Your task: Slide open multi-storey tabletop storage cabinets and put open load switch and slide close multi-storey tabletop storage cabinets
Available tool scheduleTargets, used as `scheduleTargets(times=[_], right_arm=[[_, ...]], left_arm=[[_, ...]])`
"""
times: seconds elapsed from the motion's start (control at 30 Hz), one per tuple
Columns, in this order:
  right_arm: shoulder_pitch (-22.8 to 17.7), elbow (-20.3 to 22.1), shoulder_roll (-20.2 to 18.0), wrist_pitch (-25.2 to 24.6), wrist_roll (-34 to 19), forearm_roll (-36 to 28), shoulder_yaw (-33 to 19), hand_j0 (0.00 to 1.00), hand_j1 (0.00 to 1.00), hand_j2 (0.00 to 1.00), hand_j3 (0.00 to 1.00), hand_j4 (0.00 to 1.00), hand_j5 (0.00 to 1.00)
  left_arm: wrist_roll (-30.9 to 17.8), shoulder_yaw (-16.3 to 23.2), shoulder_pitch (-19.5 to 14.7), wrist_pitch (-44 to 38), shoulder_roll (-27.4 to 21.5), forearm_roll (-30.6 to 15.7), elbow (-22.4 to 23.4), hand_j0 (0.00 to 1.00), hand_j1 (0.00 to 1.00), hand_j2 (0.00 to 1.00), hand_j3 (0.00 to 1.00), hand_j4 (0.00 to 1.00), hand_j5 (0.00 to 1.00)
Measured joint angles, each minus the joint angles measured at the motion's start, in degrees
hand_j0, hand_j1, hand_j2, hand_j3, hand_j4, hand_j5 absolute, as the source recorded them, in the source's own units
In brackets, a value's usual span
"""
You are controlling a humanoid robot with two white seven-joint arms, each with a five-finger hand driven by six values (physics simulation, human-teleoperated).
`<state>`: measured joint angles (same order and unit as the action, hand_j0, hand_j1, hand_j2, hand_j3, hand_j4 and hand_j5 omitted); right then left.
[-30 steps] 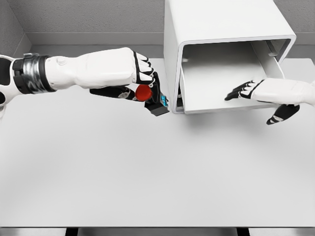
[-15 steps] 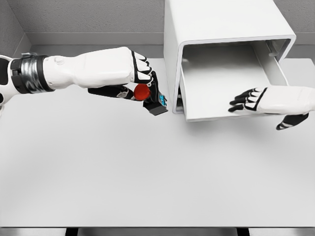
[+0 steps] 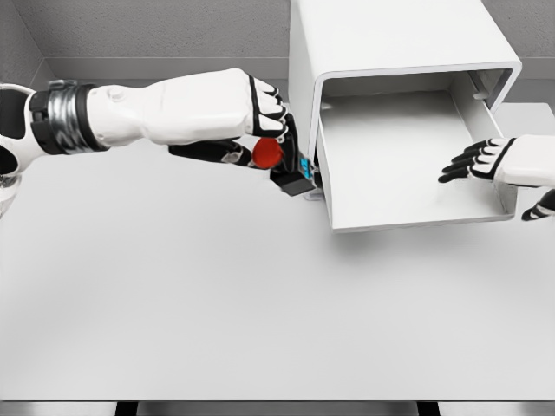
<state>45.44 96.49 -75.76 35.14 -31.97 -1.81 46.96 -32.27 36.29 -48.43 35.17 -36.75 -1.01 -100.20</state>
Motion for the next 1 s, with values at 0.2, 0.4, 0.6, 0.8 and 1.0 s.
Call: scheduleTargets(times=[0.2,0.4,0.6,0.8,1.0], right_arm=[[-0.5,-0.2,-4.4,0.0,0.5,-6.2,-1.4,1.00,1.00,1.00,1.00,1.00,1.00],[-0.6,-0.7,-6.3,0.0,0.2,-7.8,-1.5,1.00,1.00,1.00,1.00,1.00,1.00],[-0.6,-1.2,-7.0,0.0,-2.4,-7.6,-1.6,1.00,1.00,1.00,1.00,1.00,1.00],[-0.5,-1.3,-7.4,0.0,-3.0,-7.6,-2.2,1.00,1.00,1.00,1.00,1.00,1.00],[-0.2,-2.5,-8.0,0.0,-3.0,-7.7,-3.2,1.00,1.00,1.00,1.00,1.00,1.00]], left_arm=[[-0.5,0.0,-2.4,0.0,2.1,0.0,0.0,0.41,0.41,0.41,0.41,0.41,0.41],[-2.3,1.3,-5.1,0.0,8.1,1.4,0.4,0.41,0.41,0.41,0.41,0.41,0.41],[-2.8,1.8,-6.2,0.0,16.6,6.8,4.6,0.41,0.41,0.41,0.41,0.41,0.41],[-2.8,1.8,-6.2,0.1,24.6,16.4,12.7,0.41,0.41,0.41,0.41,0.41,0.41],[-2.8,1.8,-6.2,0.0,28.6,20.5,17.6,0.41,0.41,0.41,0.41,0.41,0.41]])
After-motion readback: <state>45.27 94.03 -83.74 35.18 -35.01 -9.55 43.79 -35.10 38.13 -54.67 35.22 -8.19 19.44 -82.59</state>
